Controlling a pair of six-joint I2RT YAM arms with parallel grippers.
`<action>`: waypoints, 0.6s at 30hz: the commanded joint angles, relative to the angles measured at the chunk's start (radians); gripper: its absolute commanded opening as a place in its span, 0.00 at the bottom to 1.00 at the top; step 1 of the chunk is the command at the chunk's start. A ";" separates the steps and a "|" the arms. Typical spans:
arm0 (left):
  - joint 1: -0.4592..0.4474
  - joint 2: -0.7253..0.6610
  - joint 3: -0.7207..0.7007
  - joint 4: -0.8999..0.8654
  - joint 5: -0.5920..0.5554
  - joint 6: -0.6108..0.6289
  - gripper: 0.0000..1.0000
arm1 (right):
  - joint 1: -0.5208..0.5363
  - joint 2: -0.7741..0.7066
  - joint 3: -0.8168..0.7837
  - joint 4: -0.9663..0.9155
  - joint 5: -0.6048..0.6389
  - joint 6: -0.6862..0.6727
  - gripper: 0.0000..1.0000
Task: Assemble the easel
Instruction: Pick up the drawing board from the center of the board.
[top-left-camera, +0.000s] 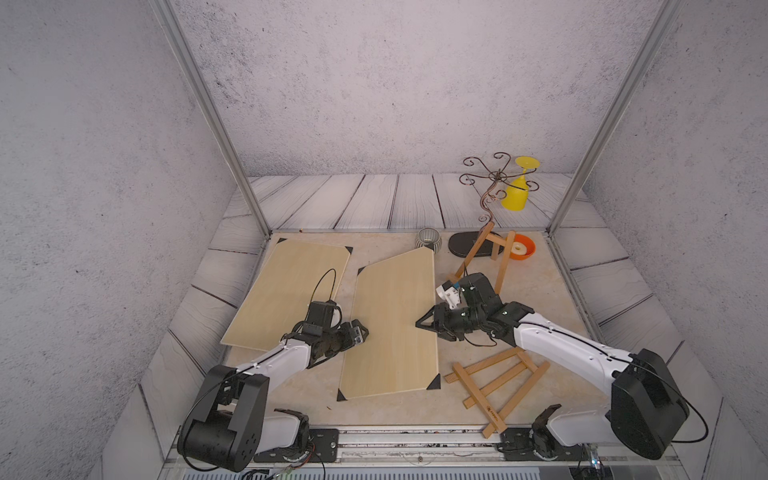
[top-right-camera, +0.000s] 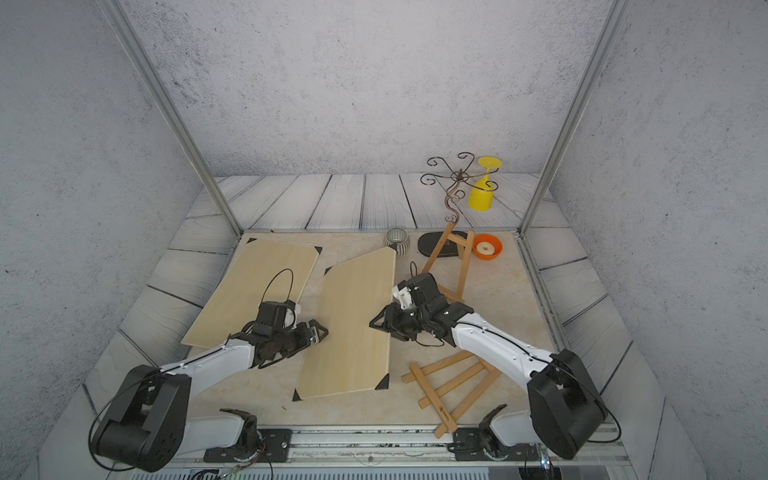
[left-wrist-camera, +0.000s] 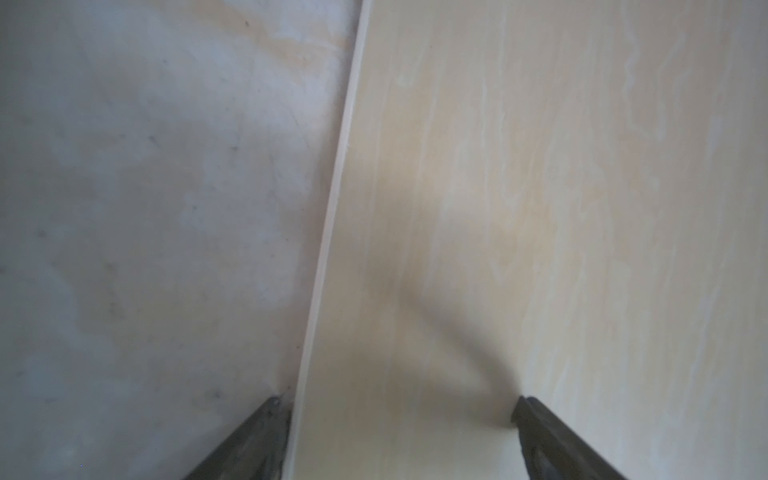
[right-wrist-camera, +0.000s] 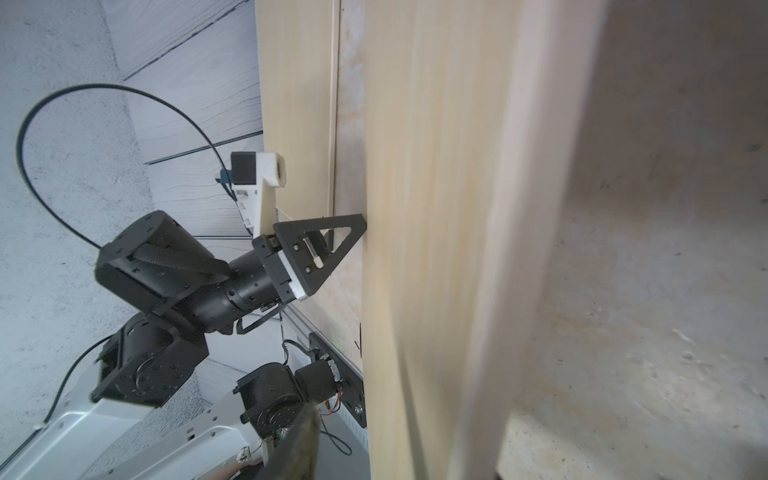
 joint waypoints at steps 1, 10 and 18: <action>-0.015 -0.004 -0.040 -0.116 0.008 -0.011 0.88 | 0.006 -0.015 0.054 -0.050 0.043 -0.047 0.37; -0.015 -0.046 -0.034 -0.102 0.034 -0.015 0.88 | 0.014 0.022 0.161 -0.113 0.084 -0.094 0.19; -0.015 -0.072 -0.017 -0.079 0.075 -0.014 0.88 | 0.015 0.037 0.239 -0.196 0.121 -0.147 0.03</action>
